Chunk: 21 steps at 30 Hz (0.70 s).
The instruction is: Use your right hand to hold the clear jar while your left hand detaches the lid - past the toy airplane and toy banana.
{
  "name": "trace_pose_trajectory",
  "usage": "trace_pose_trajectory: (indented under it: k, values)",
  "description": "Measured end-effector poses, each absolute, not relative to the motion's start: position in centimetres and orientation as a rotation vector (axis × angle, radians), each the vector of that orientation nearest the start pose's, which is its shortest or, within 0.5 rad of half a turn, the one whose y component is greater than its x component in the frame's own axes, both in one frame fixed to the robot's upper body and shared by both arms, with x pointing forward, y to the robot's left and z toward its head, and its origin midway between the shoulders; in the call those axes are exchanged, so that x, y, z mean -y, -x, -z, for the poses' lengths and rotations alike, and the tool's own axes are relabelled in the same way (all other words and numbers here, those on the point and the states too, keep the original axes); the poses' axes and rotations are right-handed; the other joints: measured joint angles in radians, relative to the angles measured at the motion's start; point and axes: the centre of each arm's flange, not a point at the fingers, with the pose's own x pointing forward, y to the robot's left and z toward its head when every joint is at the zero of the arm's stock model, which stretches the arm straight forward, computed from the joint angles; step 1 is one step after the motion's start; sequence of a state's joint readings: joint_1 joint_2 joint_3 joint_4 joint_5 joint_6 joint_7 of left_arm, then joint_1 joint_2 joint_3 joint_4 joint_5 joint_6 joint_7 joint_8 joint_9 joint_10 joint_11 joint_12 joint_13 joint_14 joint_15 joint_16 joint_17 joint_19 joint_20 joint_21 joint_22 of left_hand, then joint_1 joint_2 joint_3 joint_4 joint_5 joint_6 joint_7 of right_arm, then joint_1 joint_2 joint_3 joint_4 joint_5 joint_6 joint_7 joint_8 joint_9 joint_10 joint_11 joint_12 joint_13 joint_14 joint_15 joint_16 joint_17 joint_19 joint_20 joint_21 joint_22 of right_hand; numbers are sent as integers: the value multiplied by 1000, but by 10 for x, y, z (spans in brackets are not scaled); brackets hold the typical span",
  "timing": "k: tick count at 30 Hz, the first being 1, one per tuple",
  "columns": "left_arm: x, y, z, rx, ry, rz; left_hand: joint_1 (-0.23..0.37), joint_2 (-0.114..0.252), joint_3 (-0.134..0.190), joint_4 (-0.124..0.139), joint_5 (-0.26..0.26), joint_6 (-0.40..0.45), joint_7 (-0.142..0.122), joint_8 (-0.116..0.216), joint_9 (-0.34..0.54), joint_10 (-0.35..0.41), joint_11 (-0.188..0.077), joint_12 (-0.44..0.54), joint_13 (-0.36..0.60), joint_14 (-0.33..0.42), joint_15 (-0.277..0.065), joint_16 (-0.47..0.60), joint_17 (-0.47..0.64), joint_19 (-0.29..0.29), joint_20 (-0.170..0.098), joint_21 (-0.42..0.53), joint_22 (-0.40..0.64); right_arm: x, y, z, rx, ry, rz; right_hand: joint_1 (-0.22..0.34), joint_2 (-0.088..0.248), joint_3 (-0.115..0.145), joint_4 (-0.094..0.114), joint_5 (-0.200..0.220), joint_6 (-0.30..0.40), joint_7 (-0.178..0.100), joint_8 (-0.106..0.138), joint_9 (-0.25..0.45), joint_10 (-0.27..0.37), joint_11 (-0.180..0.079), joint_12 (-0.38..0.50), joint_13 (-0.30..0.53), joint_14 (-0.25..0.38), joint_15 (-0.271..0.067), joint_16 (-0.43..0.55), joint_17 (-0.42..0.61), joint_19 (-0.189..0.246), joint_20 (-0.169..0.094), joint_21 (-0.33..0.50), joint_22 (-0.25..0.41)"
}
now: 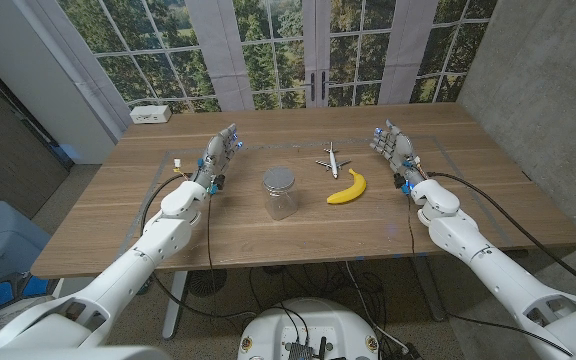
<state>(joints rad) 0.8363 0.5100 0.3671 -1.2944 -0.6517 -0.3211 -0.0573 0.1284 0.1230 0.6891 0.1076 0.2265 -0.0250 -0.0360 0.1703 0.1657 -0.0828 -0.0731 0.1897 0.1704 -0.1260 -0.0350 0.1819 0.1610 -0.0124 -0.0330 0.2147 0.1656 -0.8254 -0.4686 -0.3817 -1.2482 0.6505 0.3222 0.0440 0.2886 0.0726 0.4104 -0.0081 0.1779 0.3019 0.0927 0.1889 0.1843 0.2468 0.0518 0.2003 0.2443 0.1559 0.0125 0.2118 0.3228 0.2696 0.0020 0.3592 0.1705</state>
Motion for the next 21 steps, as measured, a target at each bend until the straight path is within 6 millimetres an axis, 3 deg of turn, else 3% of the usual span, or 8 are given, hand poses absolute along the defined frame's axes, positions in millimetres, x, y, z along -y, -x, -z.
trace_pose_trajectory:
  k: [15,19,21]
  values:
    - [-290,-643,14,659,15,256,0,0,5,-3,2,-7,-7,0,0,-11,-4,0,0,-10,3,0,5,6,6,0,0,269,-644,47,637,-38,-176,25,15,15,-21,0,0,0,0,0,0,0,0,-8,0,0,0,-7,-4,-4,0,0]
    - [-291,-641,16,660,13,258,0,0,5,-3,2,-9,-9,0,0,-11,-4,0,0,-10,3,0,5,6,6,0,5,266,-638,49,649,-29,-168,32,21,20,-41,0,0,0,0,0,0,0,0,-8,0,0,0,-12,0,-8,-5,0]
    - [-291,-640,17,661,14,259,0,0,5,-3,2,-9,-9,0,0,-11,-4,0,0,-14,-1,-5,5,6,6,0,5,264,-635,50,655,-23,-167,45,8,24,-47,0,0,0,0,0,0,0,0,-8,0,0,0,-14,2,-10,-5,0]
